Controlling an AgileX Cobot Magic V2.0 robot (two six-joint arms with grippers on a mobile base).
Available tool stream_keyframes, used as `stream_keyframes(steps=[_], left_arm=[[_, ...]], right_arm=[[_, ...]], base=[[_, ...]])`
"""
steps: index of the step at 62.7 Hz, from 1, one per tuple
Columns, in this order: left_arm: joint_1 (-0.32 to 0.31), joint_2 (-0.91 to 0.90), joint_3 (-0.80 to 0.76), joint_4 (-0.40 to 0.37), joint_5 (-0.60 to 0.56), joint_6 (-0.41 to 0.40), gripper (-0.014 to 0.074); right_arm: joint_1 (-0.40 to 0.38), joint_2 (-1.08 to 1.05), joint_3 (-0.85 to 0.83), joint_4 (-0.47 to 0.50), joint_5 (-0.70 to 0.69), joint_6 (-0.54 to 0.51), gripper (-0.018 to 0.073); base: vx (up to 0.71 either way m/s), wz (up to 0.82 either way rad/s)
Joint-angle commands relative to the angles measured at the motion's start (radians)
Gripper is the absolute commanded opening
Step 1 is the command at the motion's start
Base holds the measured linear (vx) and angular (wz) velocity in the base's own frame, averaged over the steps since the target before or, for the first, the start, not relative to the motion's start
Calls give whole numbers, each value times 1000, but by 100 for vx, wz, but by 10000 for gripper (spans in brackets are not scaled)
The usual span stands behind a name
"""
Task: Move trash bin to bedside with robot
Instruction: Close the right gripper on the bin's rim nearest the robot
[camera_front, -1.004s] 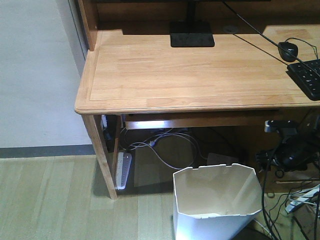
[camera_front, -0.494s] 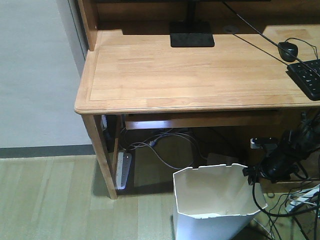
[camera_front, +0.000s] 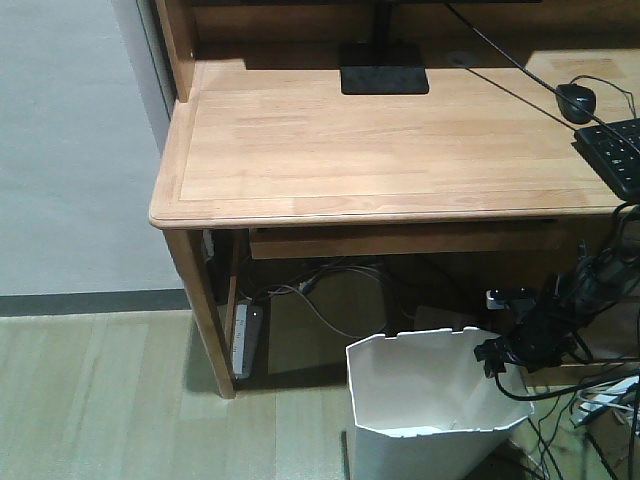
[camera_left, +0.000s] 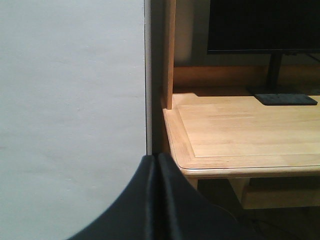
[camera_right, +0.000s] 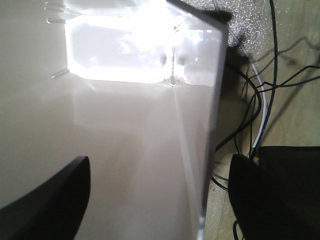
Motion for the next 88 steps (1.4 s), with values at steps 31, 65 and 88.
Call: stream_keyframes(steps=[31,65,88], left_arm=[[-3,-10,28,-8,-72,-9,-6],[-3,-10,28,-8,-72,-9,-6],[-3,-10,28,-8,-72,-9,-6]], right_arm=[[-42,81,-165,-6,51,-9,545],[-36,205,-367,-7,235,-28,342],[-41,184,-383,59,299,-71,-11]], base=[[0,0],[0,0],[0,0]])
